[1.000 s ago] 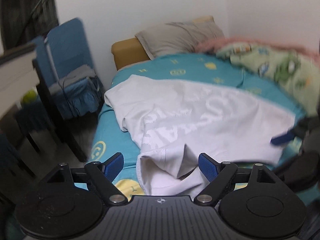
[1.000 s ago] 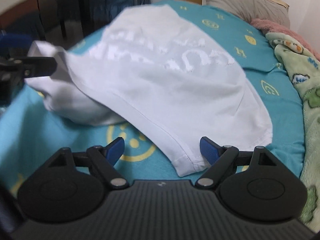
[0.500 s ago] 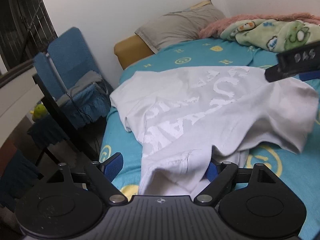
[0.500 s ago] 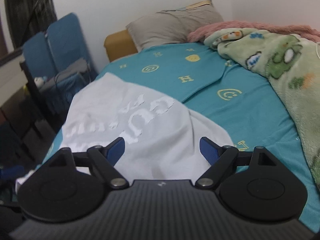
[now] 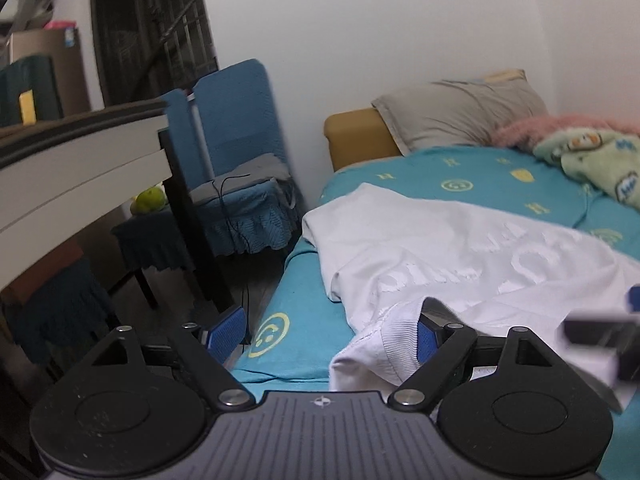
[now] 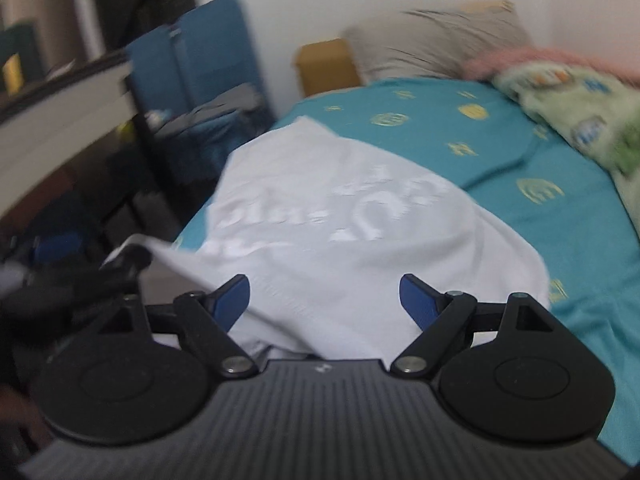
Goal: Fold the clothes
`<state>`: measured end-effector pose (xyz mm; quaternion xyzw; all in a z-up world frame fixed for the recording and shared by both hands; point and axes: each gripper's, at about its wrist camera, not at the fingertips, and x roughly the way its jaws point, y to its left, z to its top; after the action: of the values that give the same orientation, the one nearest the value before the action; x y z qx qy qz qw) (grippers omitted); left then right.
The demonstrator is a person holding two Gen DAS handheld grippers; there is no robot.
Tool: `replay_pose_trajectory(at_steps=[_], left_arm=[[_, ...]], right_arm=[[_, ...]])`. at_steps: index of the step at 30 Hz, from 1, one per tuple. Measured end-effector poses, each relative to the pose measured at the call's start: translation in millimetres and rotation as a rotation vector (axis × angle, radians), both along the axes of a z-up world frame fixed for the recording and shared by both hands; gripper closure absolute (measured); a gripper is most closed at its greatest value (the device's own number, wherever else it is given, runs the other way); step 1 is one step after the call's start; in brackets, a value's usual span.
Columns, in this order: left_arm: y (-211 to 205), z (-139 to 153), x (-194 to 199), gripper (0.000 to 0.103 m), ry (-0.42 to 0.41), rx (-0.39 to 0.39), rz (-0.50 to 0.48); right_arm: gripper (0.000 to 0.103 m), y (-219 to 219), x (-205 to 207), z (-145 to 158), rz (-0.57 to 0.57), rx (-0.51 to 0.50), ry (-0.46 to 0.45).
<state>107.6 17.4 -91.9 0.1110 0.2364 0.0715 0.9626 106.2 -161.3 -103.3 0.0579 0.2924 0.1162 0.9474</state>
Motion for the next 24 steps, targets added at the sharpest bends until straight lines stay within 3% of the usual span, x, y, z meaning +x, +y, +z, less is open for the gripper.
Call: replay_pose_trajectory(at_steps=[4,7,9,12,14,18,24], left_arm=[[-1,-1,-1,0.018,0.015,0.013,0.006],[-3,-2,-3,0.018,0.010,0.034,0.025],[-2,-3,-4,0.018,0.016,0.031,0.029],[-3,-9,-5,0.018,0.034,0.031,0.028],[-7,-19,-1,0.018,0.073,0.081,0.021],[-11,-35,7,0.016,0.127,0.159,0.024],[2,-27,4,0.016,0.079,0.089,0.074]], right_arm=[[0.019,34,4,-8,0.090,-0.116,-0.011],[0.019,29,17,-24,0.006,-0.198,0.041],[0.019,10,24,-30,-0.104,-0.195,0.071],[0.019,-26,27,-25,-0.243,-0.033,0.083],[0.019,-43,23,-18,-0.324,0.047,0.057],[0.019,-42,19,-16,-0.350,0.002,0.044],[0.019,-38,15,-15,-0.371,-0.082,0.034]])
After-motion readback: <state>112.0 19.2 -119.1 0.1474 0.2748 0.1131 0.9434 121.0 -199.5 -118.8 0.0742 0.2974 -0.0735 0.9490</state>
